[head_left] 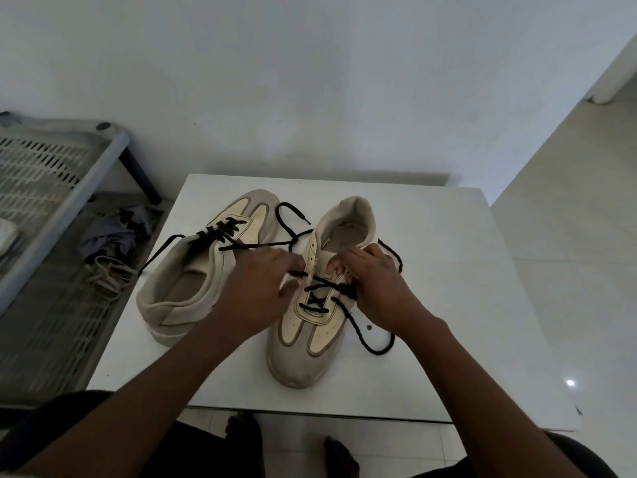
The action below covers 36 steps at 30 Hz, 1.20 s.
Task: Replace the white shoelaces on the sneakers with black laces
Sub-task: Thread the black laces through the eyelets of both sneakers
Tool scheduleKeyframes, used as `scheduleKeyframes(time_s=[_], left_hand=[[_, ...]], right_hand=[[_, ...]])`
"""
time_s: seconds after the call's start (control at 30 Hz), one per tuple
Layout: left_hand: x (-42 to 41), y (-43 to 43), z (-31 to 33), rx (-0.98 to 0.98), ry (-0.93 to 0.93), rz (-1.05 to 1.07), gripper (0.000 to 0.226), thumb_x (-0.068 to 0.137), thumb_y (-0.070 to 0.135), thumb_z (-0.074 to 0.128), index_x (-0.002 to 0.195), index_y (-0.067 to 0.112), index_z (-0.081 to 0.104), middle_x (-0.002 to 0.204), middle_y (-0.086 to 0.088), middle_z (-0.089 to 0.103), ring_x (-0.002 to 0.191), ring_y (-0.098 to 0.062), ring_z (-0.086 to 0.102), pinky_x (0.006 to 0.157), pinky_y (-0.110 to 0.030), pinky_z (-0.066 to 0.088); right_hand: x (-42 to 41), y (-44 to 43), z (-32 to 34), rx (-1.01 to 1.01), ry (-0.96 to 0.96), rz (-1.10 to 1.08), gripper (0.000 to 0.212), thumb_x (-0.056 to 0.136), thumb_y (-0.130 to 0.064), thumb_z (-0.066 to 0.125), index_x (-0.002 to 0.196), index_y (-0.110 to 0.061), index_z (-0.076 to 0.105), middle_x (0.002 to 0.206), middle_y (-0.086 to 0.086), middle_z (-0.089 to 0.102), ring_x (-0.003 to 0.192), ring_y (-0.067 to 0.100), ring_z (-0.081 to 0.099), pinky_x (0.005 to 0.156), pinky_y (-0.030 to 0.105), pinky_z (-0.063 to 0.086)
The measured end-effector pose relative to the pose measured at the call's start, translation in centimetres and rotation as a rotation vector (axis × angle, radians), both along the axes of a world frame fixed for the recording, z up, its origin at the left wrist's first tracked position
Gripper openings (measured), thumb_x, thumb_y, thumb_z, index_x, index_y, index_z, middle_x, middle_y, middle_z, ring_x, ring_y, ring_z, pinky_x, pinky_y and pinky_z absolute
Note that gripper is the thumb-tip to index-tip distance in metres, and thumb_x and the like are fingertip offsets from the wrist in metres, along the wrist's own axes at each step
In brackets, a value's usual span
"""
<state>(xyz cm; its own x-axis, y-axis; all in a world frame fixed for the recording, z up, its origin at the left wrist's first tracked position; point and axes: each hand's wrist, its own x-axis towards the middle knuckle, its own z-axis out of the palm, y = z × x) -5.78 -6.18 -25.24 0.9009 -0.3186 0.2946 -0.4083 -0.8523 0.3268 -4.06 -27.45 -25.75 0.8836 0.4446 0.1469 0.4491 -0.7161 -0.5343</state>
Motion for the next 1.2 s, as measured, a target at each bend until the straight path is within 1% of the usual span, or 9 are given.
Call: scheduleKeyframes(time_s=[0.3,0.5,0.57,0.63,0.73,0.87,0.97,1.07,1.2], left_hand=[[2.0,-0.4,-0.9,-0.111,0.123,-0.009,0.007,0.078,0.015,0.076,0.084,0.015,0.071,0.082,0.001,0.067,0.078,-0.017,0.061,0.069,-0.029,0.045],[1.4,-0.5,-0.3,-0.483,0.304,0.154,0.020,0.096,0.002,0.048,0.086,0.020,0.052,0.095,0.006,0.069,0.089,-0.006,0.065,0.079,-0.020,0.052],[2.2,1.1,0.3,-0.729,0.345,0.326,0.028,0.099,0.008,0.042,0.082,0.029,0.049,0.096,-0.003,0.072,0.091,-0.017,0.070,0.084,-0.034,0.055],[3.0,2.7,1.5,-0.806,0.209,0.468,0.026,0.096,0.015,0.041,0.082,0.034,0.049,0.089,-0.009,0.071,0.085,-0.021,0.071,0.083,-0.044,0.056],[3.5,3.8,2.9,-0.840,-0.024,0.681,0.018,0.098,0.006,0.041,0.091,0.021,0.047,0.083,-0.008,0.066,0.069,-0.007,0.067,0.064,-0.013,0.051],[3.2,4.6,2.4,-0.421,-0.125,0.746,0.020,0.085,0.000,0.053,0.102,0.008,0.057,0.102,-0.012,0.063,0.097,-0.027,0.058,0.084,-0.029,0.041],[2.0,2.1,1.4,0.007,-0.153,0.386,0.036,0.075,0.011,0.061,0.110,0.013,0.058,0.111,-0.010,0.061,0.111,-0.034,0.051,0.093,-0.044,0.033],[1.1,-0.3,0.3,-0.022,0.138,-0.034,0.021,0.082,0.017,0.064,0.104,0.017,0.065,0.103,0.001,0.066,0.100,-0.020,0.060,0.092,-0.043,0.043],[1.7,-0.6,-0.5,-0.004,0.218,-0.064,0.009,0.084,0.021,0.069,0.092,0.021,0.067,0.086,0.009,0.068,0.084,-0.014,0.061,0.086,-0.039,0.045]], right_hand=[[0.3,-0.6,-0.2,-0.016,0.032,0.029,0.051,0.075,0.015,0.052,0.107,-0.024,0.065,0.107,-0.010,0.060,0.095,0.011,0.032,0.085,0.027,0.028],[0.4,-0.9,0.0,-0.151,0.062,0.066,0.052,0.080,0.010,0.055,0.115,-0.028,0.063,0.114,-0.013,0.054,0.094,0.005,0.021,0.081,0.024,0.016],[0.3,-1.2,0.1,-0.153,0.073,0.071,0.050,0.082,0.009,0.055,0.114,-0.028,0.064,0.113,-0.013,0.054,0.095,0.005,0.021,0.080,0.024,0.016],[0.3,-1.2,0.2,-0.151,0.080,0.072,0.050,0.083,0.010,0.055,0.113,-0.029,0.065,0.112,-0.015,0.052,0.094,0.004,0.020,0.079,0.024,0.015],[0.4,-1.1,0.2,-0.143,0.089,0.077,0.051,0.083,0.010,0.055,0.111,-0.031,0.065,0.107,-0.020,0.047,0.092,0.003,0.018,0.078,0.025,0.016],[0.4,-0.9,0.2,-0.129,0.079,0.077,0.053,0.083,0.010,0.054,0.113,-0.032,0.064,0.107,-0.017,0.050,0.092,0.004,0.021,0.076,0.026,0.016],[0.4,-0.9,0.2,-0.054,0.108,0.048,0.058,0.079,0.015,0.048,0.114,-0.029,0.060,0.104,-0.013,0.053,0.093,0.006,0.028,0.079,0.025,0.023],[0.3,-1.0,0.0,0.049,0.145,0.024,0.061,0.074,0.019,0.044,0.110,-0.028,0.056,0.097,-0.012,0.053,0.094,0.007,0.033,0.084,0.028,0.037],[0.3,-1.1,-0.1,0.080,0.144,0.030,0.055,0.076,0.019,0.044,0.106,-0.025,0.056,0.096,-0.012,0.055,0.096,0.008,0.036,0.089,0.033,0.042]])
